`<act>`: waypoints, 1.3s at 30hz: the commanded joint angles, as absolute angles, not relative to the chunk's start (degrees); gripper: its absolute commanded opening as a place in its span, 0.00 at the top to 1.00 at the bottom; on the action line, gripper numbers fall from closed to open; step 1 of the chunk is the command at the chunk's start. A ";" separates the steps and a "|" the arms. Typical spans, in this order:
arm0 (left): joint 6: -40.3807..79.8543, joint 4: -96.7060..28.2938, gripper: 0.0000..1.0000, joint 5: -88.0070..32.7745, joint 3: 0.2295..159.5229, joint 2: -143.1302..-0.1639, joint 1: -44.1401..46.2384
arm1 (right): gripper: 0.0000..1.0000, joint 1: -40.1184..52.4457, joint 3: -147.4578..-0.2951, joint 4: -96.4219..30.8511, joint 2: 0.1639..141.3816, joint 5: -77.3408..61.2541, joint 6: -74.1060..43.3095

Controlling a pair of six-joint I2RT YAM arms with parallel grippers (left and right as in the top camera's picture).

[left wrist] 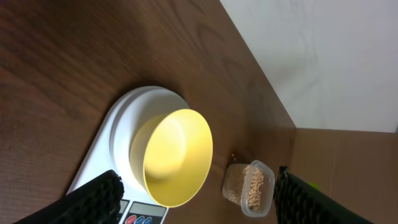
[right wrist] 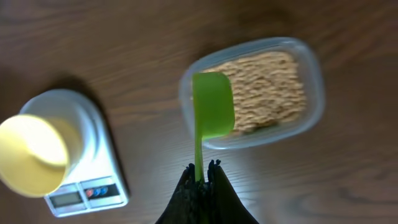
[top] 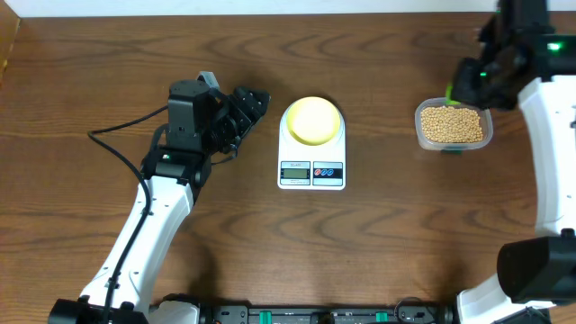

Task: Scoop item into bowl and weigh 50g on scale
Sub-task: 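Carry the scoop with the right gripper and lower it into the chickpea tub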

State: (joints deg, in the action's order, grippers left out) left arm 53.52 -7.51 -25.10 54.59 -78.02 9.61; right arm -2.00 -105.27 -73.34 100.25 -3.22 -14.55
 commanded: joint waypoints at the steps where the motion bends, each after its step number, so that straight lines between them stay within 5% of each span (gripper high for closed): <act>1: 52.07 -7.66 0.21 -24.34 54.98 -77.80 9.69 | 0.99 -4.64 -106.06 -73.54 100.62 -2.83 -12.51; 39: 52.07 -8.93 0.21 -24.29 54.98 -77.80 9.69 | 0.96 -9.45 -106.06 -71.66 120.14 -0.71 -2.04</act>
